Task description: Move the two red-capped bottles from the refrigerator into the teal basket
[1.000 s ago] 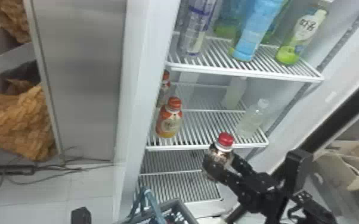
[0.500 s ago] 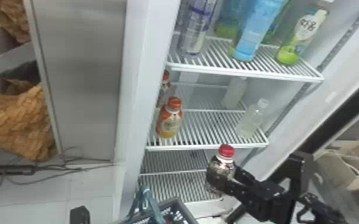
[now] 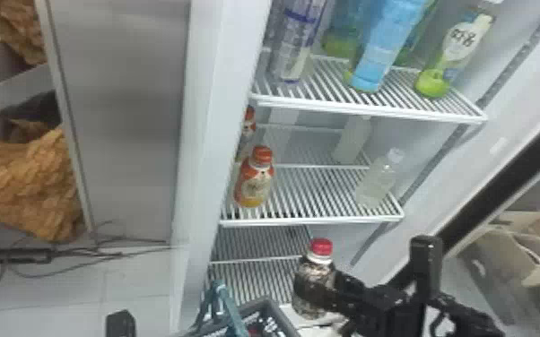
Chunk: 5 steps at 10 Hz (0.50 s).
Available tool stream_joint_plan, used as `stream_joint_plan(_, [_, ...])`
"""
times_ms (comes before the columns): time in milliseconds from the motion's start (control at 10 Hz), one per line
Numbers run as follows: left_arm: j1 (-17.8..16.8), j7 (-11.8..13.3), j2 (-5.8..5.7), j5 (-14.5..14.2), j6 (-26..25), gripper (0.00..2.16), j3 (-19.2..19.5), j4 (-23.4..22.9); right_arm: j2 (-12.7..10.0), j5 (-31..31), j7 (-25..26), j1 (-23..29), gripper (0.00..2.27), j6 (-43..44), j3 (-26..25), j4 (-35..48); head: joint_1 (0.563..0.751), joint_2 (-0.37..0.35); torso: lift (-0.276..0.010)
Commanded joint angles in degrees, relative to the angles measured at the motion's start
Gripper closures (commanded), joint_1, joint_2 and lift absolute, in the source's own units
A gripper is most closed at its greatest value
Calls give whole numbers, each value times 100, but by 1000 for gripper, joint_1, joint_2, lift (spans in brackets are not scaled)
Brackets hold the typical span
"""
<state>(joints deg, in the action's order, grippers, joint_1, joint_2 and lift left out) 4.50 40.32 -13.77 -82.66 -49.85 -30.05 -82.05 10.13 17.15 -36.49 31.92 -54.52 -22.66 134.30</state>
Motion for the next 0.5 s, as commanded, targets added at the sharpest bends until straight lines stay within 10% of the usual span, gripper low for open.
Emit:
stream_joint_plan(0, [-14, -15, 6, 5, -7, 1087, 0, 0, 104, 33, -113, -225, 685, -328, 175, -260, 695, -350, -228])
stream_joint_plan(400, [-28, -51, 6, -7, 49, 1087, 11, 14, 253, 44, -447, -745, 656, -539, 701, -1020, 695, -350, -228])
